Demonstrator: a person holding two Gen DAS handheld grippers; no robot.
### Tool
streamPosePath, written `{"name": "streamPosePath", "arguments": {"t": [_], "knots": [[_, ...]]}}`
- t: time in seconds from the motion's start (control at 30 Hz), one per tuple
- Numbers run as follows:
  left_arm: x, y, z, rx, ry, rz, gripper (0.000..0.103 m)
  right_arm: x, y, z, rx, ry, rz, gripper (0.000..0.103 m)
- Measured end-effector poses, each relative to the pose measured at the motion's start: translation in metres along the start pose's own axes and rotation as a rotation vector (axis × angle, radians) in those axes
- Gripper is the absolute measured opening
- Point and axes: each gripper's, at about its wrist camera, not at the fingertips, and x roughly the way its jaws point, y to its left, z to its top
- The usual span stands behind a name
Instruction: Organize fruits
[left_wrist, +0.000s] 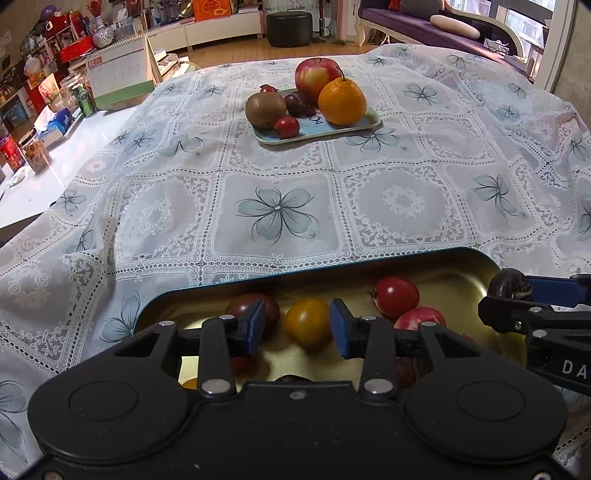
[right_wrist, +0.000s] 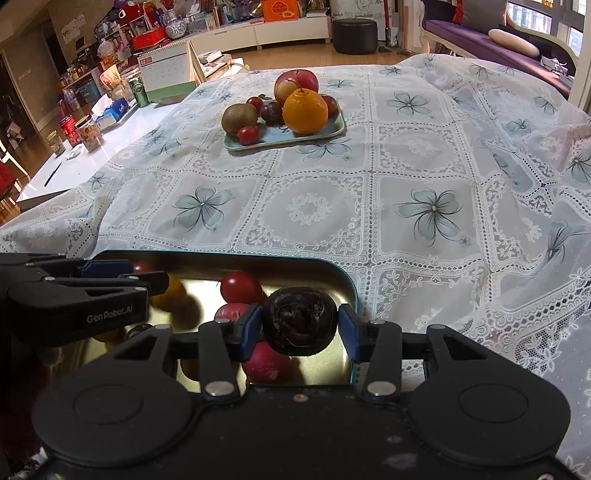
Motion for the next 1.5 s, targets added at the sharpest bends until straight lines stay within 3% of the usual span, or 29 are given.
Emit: {"name": "streamPosePath", "arguments": {"t": [0.8,1.5], "knots": [[-0.024,0.013,-0.025,-0.032,0.015,0.026,0.048,-0.012,0.015,0.0,-0.016,-0.03,-0.021,0.046],[-0.057,0.021,-0.053,-0.063,-0.023,0.042,0.048,-0.043,0.038,-0.041,0.007,0.038,-0.117,0.047]]}}
